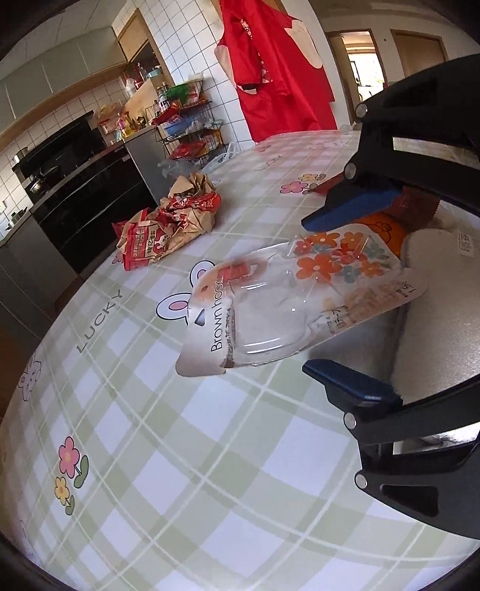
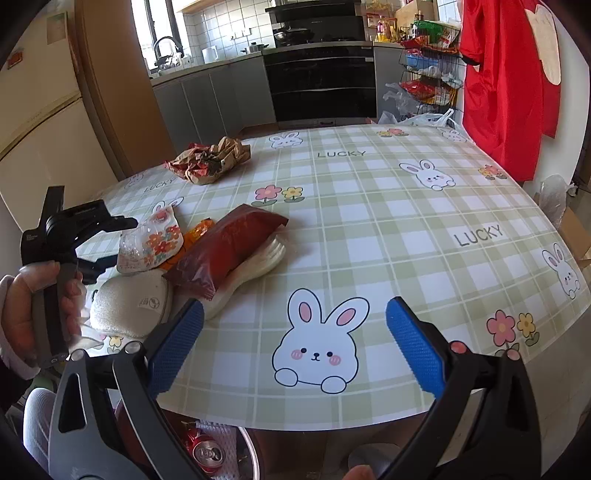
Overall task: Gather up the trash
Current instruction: 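Grasp the clear flower-printed plastic package with the left tool and lift it, then grasp the white plastic fork with the right tool while the left holds the package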
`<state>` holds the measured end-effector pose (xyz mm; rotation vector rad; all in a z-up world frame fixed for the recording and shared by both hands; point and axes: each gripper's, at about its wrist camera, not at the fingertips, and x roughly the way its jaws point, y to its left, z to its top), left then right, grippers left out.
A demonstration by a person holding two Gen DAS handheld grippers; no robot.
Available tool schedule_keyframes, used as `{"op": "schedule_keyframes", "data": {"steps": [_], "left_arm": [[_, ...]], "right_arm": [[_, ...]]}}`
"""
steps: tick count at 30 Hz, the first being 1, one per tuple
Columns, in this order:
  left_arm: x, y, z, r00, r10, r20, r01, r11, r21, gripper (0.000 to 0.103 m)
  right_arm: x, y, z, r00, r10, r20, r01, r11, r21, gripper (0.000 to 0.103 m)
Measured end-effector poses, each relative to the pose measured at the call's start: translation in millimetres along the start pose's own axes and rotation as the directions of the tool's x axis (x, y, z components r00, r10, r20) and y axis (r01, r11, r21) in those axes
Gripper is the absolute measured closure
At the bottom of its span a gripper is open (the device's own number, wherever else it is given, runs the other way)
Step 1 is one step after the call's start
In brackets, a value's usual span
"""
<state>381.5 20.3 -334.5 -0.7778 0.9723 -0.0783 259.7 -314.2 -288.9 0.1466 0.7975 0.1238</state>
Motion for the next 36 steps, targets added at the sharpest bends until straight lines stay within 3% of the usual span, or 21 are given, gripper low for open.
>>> {"op": "schedule_keyframes", "data": {"steps": [4,8,10,11,15,22,26,29,34,36], "left_arm": [[6,-5,2,1.0,0.005,-0.001,-0.005,1.0,0.009,0.044],[13,-21,-2,0.995,0.095,0.023,-0.097,0.987,0.126,0.048],[15,-25,-3,0.993,0.117,0.031,-0.12,0.98,0.157,0.054],[16,-24,-4,0.993,0.115,0.026,-0.118,0.981,0.155,0.066],[13,-16,-3,0.997,0.076,0.023,-0.078,0.989,0.126,0.068],[-27,-26,9,0.994,-0.023,0.109,0.003,0.983,0.181,0.071],[-57,-29,17,0.985,-0.067,0.158,0.032,0.976,0.217,0.073],[-65,-25,18,0.986,-0.078,0.15,0.043,0.973,0.225,0.073],[-81,-1,13,0.983,-0.06,0.174,0.024,0.979,0.203,0.073],[-96,14,9,0.977,-0.057,0.204,0.018,0.982,0.187,0.073]], "right_arm": [[1,-2,-2,1.0,0.01,-0.009,-0.01,1.0,0.004,0.006],[0,-2,-3,0.999,0.039,-0.015,-0.039,0.999,0.018,0.006],[-1,0,-3,1.0,0.028,-0.01,-0.028,1.0,0.008,0.006],[-2,1,-3,1.0,0.026,-0.011,-0.026,1.0,0.004,0.006],[-1,0,-1,0.998,0.056,-0.015,-0.055,0.998,0.025,0.006],[6,6,8,0.997,0.073,-0.029,-0.073,0.997,0.024,0.005],[32,9,17,0.996,-0.049,-0.074,0.049,0.999,-0.007,0.006],[57,9,29,0.989,-0.103,-0.11,0.103,0.995,-0.012,0.006],[94,16,41,0.982,-0.076,-0.174,0.086,0.995,0.053,0.006],[107,22,43,0.977,-0.105,-0.187,0.116,0.992,0.051,0.006]]}}
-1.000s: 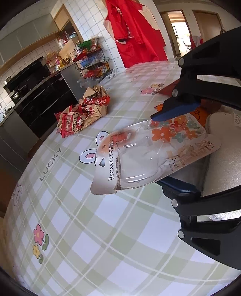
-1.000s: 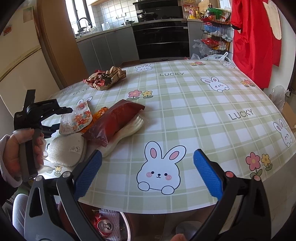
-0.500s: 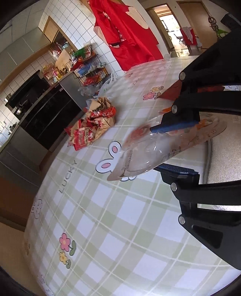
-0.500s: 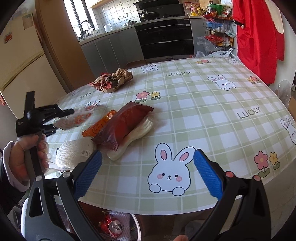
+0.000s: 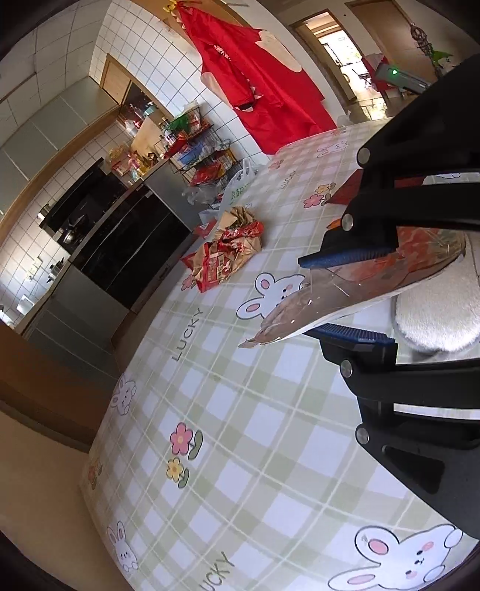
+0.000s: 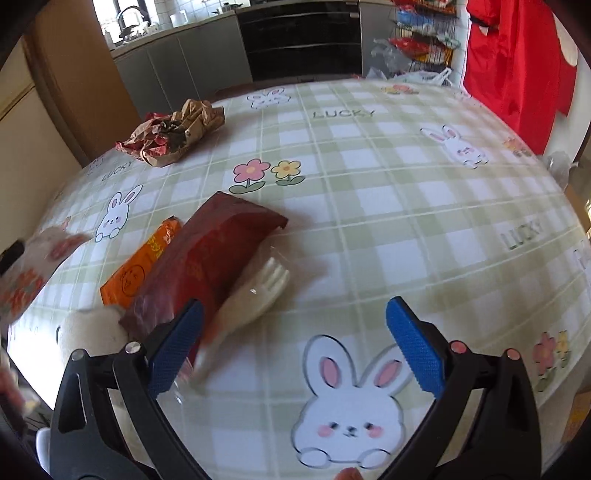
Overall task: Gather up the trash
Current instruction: 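Grasp the white plastic fork with the right tool while the left holds the package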
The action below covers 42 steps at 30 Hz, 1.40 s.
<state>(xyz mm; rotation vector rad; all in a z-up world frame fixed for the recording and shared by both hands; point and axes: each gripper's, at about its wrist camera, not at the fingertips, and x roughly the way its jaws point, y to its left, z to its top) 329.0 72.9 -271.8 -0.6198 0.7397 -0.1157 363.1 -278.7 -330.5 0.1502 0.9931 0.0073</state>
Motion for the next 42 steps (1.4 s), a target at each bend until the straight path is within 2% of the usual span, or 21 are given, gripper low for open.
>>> {"op": "schedule_keyframes", "data": {"steps": [2,7,9,11,13,16,18,19,21,22,23,26,28,30,35,37,39,42], "left_arm": [[-15,14,-3,1.0,0.006,0.016,-0.005,0.999,-0.032,0.073],[-44,43,-11,0.999,0.012,0.05,-0.006,0.994,-0.112,0.074],[-52,50,-14,0.998,0.011,0.061,-0.003,0.99,-0.142,0.074],[-55,53,-16,0.997,0.009,0.07,0.002,0.988,-0.155,0.074],[-59,52,-19,0.997,0.006,0.082,0.007,0.988,-0.153,0.074],[-62,48,-22,0.996,-0.007,0.088,0.021,0.987,-0.157,0.074],[-65,46,-25,0.996,-0.013,0.093,0.027,0.987,-0.155,0.073],[-65,45,-27,0.996,-0.015,0.093,0.029,0.988,-0.155,0.073],[-66,44,-30,0.996,-0.019,0.088,0.032,0.987,-0.155,0.074],[-66,43,-33,0.996,-0.02,0.086,0.033,0.988,-0.153,0.074],[-67,41,-35,0.996,-0.02,0.084,0.032,0.988,-0.149,0.074],[-68,36,-40,0.996,-0.017,0.083,0.027,0.992,-0.127,0.074],[-69,33,-44,0.996,-0.017,0.082,0.026,0.994,-0.109,0.073],[-70,30,-47,0.997,-0.021,0.078,0.029,0.995,-0.1,0.074],[-70,24,-52,0.997,-0.024,0.068,0.03,0.996,-0.084,0.074],[-70,21,-54,0.998,-0.025,0.064,0.03,0.996,-0.084,0.074],[-72,19,-55,0.998,-0.024,0.065,0.029,0.996,-0.08,0.074],[-74,17,-56,0.997,-0.02,0.069,0.024,0.998,-0.064,0.074]], "right_arm": [[9,4,3,0.999,-0.051,0.0,0.051,0.999,0.01,0.006],[22,8,2,0.995,-0.096,-0.032,0.098,0.993,0.06,0.006],[23,18,0,0.995,-0.096,-0.034,0.097,0.995,0.005,0.006],[20,33,-7,0.997,-0.075,-0.032,0.071,0.993,-0.098,0.006],[19,39,-17,0.996,-0.086,-0.033,0.079,0.98,-0.181,0.006],[14,27,-26,0.999,-0.032,-0.037,0.026,0.987,-0.157,0.011],[7,19,-29,0.999,-0.029,-0.029,0.024,0.989,-0.146,0.028],[4,16,-29,0.999,-0.022,-0.035,0.017,0.989,-0.147,0.032],[-1,9,-30,0.999,-0.011,-0.039,0.005,0.989,-0.146,0.057],[-3,5,-29,0.999,-0.001,-0.043,-0.005,0.99,-0.142,0.065],[-4,0,-29,0.999,0.006,-0.049,-0.012,0.991,-0.13,0.079],[-6,-12,-28,0.998,0.03,-0.059,-0.035,0.996,-0.087,0.08],[-6,-13,-26,0.998,0.019,-0.054,-0.023,0.997,-0.075,0.075],[-6,-11,-24,0.999,0.019,-0.042,-0.022,0.997,-0.07,0.065],[3,-12,-16,0.999,0.02,-0.026,-0.021,1.0,-0.01,0.064],[5,-8,-14,1.0,-0.01,-0.014,0.009,1.0,-0.029,0.067],[4,-5,-17,1.0,-0.031,-0.002,0.031,0.998,-0.052,0.08],[-1,-8,-24,1.0,0.023,0.0,-0.023,0.999,-0.034,0.085]]}}
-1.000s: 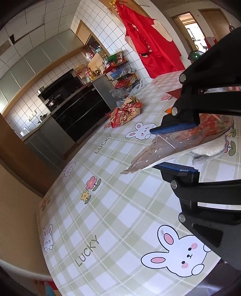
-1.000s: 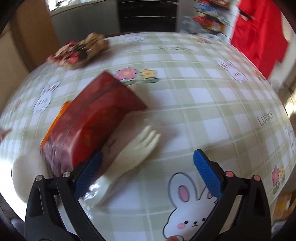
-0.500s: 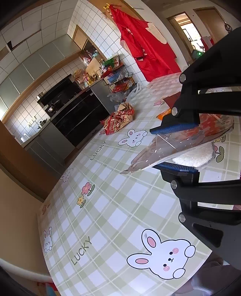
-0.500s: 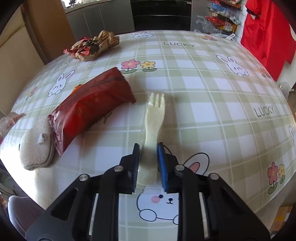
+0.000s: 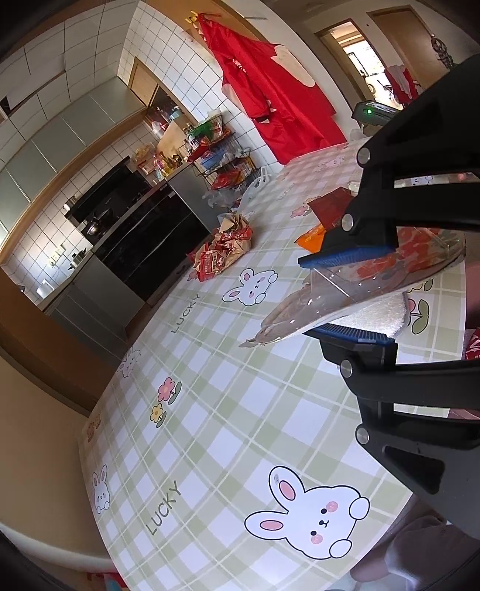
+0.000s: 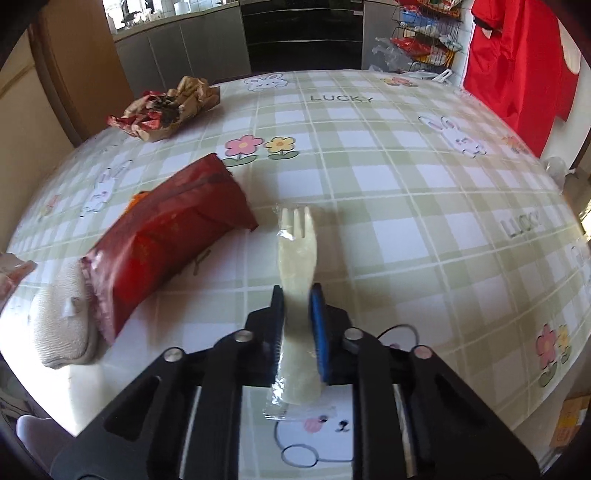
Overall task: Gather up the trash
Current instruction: 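Grasp the white plastic fork with the right tool while the left holds the package, then carry the package over the pink bucket and open the left tool while the right holds the fork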
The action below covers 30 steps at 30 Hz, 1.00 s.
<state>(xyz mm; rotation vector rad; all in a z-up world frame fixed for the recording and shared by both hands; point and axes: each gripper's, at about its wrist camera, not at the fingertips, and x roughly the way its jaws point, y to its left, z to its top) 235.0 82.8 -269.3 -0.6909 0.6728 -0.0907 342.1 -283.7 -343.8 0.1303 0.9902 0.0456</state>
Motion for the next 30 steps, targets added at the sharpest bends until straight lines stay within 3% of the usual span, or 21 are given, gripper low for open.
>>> {"op": "schedule_keyframes", "data": {"steps": [2,6,10,20,30], "left_arm": [[-2,-1,-1,1.0,0.006,0.005,-0.006,1.0,0.011,0.073],[-4,1,-2,1.0,0.003,0.003,-0.003,1.0,0.01,0.073],[-10,0,-4,1.0,0.0,0.01,0.0,1.0,0.009,0.073],[-45,-20,-5,0.999,-0.038,0.018,0.037,0.997,0.067,0.073],[-101,-45,-35,0.996,-0.09,-0.007,0.09,0.986,0.14,0.073]], "right_arm": [[-6,-2,-6,1.0,0.003,0.018,-0.004,1.0,0.013,0.085],[-32,-11,-17,0.988,0.114,0.104,-0.128,0.983,0.133,0.085],[-62,-8,-33,0.97,0.168,0.173,-0.198,0.965,0.172,0.085],[-128,29,-43,0.925,0.272,0.264,-0.298,0.952,0.066,0.085],[-202,48,-62,0.879,0.323,0.352,-0.346,0.938,0.001,0.085]]}}
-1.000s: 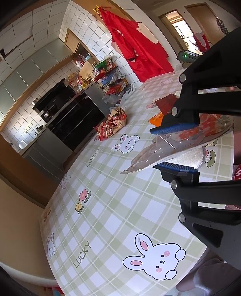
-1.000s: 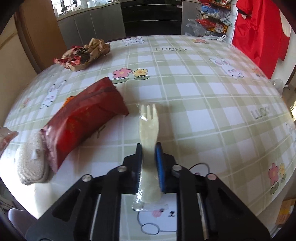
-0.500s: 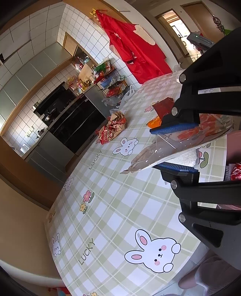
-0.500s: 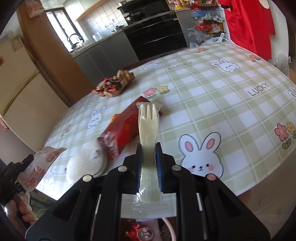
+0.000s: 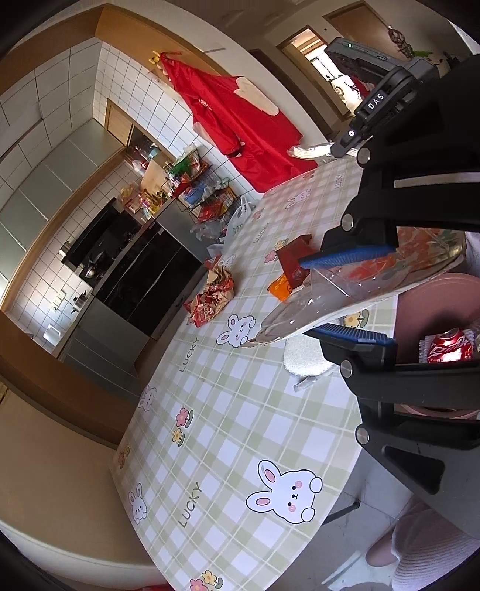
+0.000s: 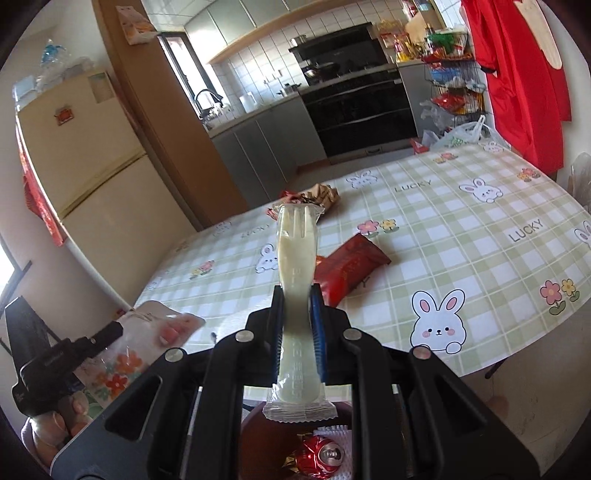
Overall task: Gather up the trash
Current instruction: 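Carry the package over the pink bucket and open the left tool while the right holds the fork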
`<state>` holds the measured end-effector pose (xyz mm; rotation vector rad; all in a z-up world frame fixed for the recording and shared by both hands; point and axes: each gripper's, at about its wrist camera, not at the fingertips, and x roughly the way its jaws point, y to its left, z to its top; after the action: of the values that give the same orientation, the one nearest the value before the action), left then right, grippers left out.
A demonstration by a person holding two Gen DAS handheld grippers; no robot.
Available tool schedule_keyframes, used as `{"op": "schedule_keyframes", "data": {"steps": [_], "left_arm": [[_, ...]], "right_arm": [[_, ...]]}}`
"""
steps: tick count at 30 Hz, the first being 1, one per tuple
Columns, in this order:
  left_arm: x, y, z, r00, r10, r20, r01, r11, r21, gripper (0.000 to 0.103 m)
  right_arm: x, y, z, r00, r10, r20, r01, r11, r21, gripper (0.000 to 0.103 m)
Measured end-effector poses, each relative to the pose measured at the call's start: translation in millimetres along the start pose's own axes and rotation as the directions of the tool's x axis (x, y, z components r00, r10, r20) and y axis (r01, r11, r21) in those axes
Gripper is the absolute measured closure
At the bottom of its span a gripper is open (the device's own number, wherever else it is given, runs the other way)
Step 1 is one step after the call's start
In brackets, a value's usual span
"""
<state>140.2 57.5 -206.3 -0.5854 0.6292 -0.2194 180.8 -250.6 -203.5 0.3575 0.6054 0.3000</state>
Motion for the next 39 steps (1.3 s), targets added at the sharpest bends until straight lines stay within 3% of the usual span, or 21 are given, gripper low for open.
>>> {"op": "schedule_keyframes", "data": {"steps": [7,18,29,35,37,39], "left_arm": [[-32,-13,-27,0.999,-0.024,-0.038,0.025,0.999,0.044,0.073],[-58,-39,-57,0.997,-0.003,-0.083,0.017,0.986,0.166,0.073],[-49,-60,-39,0.997,-0.013,-0.077,0.03,0.974,0.226,0.073],[-36,-69,-33,0.996,0.022,-0.089,0.004,0.961,0.275,0.073],[-32,-72,-30,0.995,0.02,-0.095,0.009,0.958,0.287,0.066],[-32,-78,-29,0.996,-0.001,-0.089,0.029,0.95,0.312,0.039]], "right_arm": [[-46,21,-8,0.999,0.021,0.037,-0.02,0.999,-0.033,0.085],[-94,36,-14,0.996,0.038,0.08,-0.032,0.996,-0.084,0.085],[-87,28,-12,0.997,0.03,0.064,-0.026,0.997,-0.075,0.085],[-82,27,-10,0.998,0.027,0.061,-0.023,0.997,-0.074,0.085],[-80,25,-9,0.998,0.025,0.056,-0.021,0.997,-0.072,0.085],[-79,24,-8,0.998,0.023,0.054,-0.019,0.997,-0.071,0.085]]}}
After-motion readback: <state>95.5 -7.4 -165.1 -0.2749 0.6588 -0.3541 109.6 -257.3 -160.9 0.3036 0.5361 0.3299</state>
